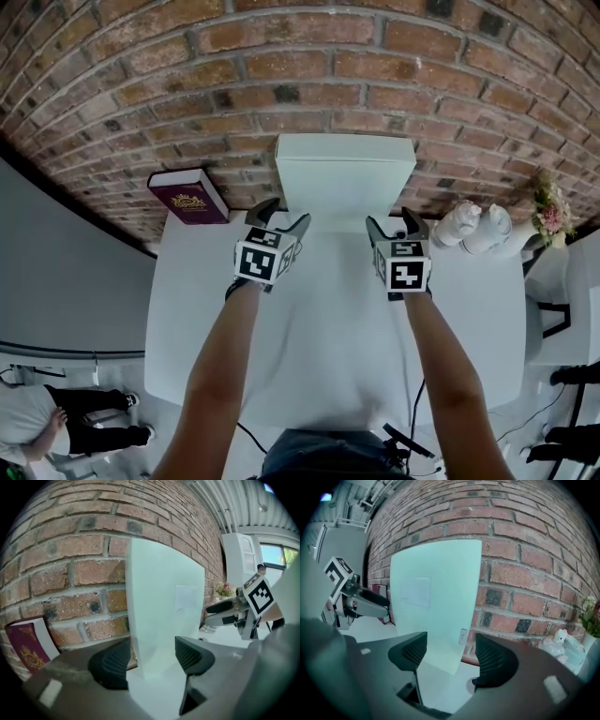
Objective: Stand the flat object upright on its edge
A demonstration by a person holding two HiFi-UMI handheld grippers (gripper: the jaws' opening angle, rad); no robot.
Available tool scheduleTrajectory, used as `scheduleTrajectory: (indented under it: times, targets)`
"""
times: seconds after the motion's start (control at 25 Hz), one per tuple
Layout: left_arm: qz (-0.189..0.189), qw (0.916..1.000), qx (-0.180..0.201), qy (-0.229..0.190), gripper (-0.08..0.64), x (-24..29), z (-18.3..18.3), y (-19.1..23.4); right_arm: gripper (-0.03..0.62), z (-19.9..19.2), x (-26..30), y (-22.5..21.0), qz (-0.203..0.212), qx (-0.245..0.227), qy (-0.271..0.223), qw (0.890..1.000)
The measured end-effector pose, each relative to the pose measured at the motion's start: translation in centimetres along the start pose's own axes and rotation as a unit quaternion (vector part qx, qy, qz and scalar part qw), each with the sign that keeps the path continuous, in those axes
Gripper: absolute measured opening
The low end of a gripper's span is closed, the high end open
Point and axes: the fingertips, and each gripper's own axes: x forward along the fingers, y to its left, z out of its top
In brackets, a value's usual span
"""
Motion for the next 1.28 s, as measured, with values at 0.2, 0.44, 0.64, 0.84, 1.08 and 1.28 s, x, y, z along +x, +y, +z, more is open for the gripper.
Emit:
scheduleTrajectory:
  times: [0.2,0.44,0.64,0.84,1.08,1.28]
  targets:
    - [0.004,0.9999,0.002,-0.01,0.296,-1.5,0.8,-0.9,0.291,0.5,-1.8,-0.2,0.001,0.006,-0.015,1.0]
    - [0.015,0.9996,0.004,-0.022,0.271,-3.5,1.6,-2.3,0.225,1.2,-4.4,0.0,0.01,0.002,-0.035,0.999]
    - [0.031,0.9988,0.001,-0.037,0.207,-5.3,2.5,-3.3,0.147,2.4,-6.8,0.5,0.024,-0.006,-0.061,0.998]
    - [0.052,0.9972,-0.016,-0.051,0.121,-7.1,2.7,-4.3,0.071,2.8,-9.2,0.6,0.031,-0.024,-0.075,0.996]
    - [0.075,0.9922,-0.023,-0.097,0.0,-9.8,4.2,-5.8,0.003,3.3,-11.9,0.7,0.045,-0.035,-0.092,0.994]
    - [0.083,0.9895,-0.016,-0.117,0.0,-12.1,4.7,-7.7,0.002,3.5,-14.7,1.5,0.063,-0.038,-0.116,0.99]
